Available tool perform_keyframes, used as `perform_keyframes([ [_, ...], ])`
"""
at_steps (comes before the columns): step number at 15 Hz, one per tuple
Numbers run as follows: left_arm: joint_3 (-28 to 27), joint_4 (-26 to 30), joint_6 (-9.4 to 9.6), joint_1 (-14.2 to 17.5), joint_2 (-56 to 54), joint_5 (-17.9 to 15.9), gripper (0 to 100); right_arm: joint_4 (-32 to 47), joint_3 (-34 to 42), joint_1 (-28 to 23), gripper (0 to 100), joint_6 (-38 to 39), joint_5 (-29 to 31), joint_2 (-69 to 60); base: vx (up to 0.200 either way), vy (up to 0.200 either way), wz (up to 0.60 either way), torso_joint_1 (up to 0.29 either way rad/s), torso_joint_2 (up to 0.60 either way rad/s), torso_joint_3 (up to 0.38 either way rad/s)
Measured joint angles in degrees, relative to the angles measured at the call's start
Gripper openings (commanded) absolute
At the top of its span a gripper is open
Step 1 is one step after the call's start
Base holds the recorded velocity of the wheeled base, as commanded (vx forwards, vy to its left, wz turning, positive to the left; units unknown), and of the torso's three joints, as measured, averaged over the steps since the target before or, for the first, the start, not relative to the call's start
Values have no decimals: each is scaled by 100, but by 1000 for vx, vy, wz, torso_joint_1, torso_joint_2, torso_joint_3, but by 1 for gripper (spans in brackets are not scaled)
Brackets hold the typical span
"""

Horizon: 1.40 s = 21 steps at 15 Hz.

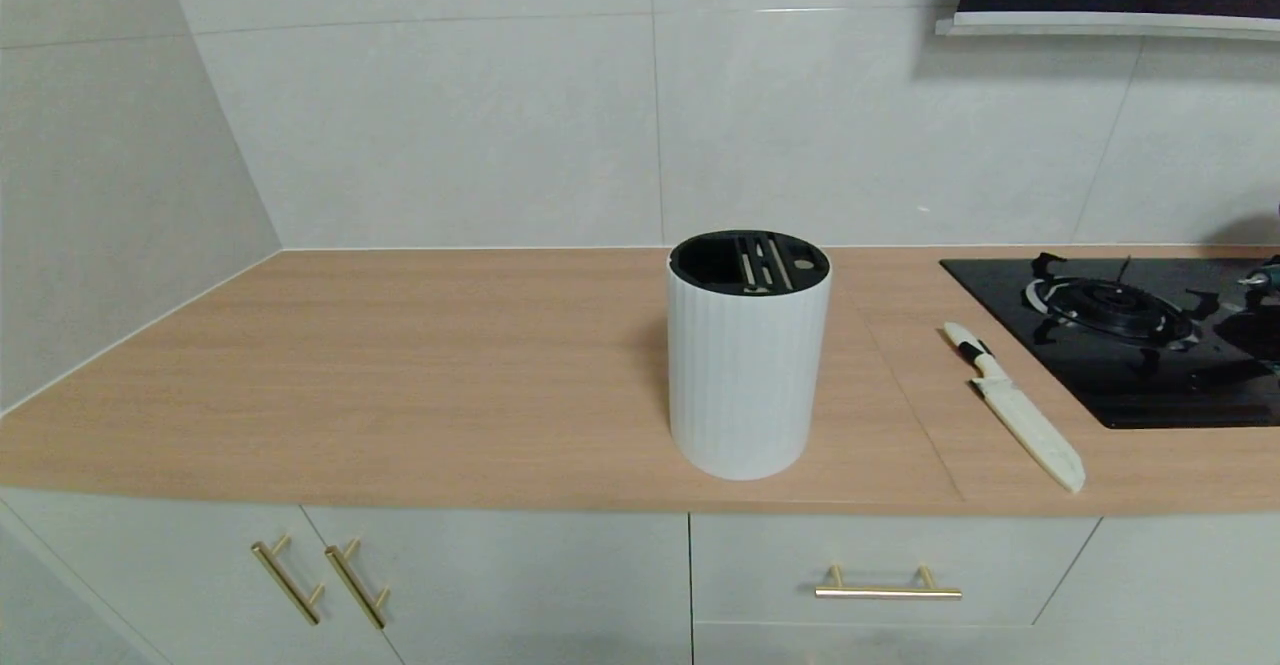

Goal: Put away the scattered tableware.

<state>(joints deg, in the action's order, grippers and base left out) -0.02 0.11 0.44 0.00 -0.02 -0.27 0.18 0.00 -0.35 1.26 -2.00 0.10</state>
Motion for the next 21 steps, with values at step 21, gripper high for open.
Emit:
perform_keyframes([
  [21, 2, -1, 0, 0, 0, 2, 100, 0, 0, 0, 100, -2, 0, 0, 0, 0, 0, 196, -423, -224],
])
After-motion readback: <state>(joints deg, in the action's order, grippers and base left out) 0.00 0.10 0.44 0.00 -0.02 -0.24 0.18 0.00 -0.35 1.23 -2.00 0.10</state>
